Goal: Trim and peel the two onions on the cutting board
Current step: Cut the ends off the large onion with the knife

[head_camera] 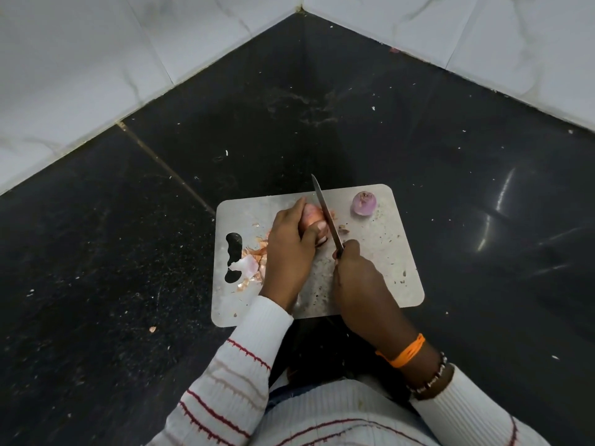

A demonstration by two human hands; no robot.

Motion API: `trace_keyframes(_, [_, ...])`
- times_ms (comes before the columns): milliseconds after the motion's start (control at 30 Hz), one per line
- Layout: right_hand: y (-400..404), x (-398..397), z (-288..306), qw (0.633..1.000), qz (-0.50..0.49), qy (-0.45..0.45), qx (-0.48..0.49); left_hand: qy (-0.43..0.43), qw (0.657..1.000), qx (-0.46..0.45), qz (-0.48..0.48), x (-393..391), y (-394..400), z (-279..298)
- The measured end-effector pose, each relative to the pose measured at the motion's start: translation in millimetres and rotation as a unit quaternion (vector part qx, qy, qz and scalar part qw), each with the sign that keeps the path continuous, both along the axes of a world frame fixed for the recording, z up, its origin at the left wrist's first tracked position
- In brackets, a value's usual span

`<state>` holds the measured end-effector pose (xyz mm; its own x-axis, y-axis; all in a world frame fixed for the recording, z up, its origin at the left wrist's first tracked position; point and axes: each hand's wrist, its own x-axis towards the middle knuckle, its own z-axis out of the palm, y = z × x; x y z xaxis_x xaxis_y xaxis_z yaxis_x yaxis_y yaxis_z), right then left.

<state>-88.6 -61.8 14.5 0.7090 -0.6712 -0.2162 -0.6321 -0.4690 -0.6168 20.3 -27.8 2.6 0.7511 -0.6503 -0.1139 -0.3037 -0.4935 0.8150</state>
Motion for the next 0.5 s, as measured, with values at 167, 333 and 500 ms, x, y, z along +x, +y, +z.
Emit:
trace_keyframes(167, [0.7,6.1,3.0,0.999,0.017,0.045,-0.017,-0.024,1.0,0.013,-0.016,1.1,1.0,-1.0])
trace_keyframes(333, [-4.9,4.3,4.4,0.992,0.041,0.113,0.041,-0.034,0.999,0.022,-0.002,-4.9,0.6,-1.4])
trace_keyframes(500, [-11.4,3.2,-2.0,0.99,0.04,0.12,0.054,-0.021,0.999,0.022,-0.01,-2.1,2.9,-3.3])
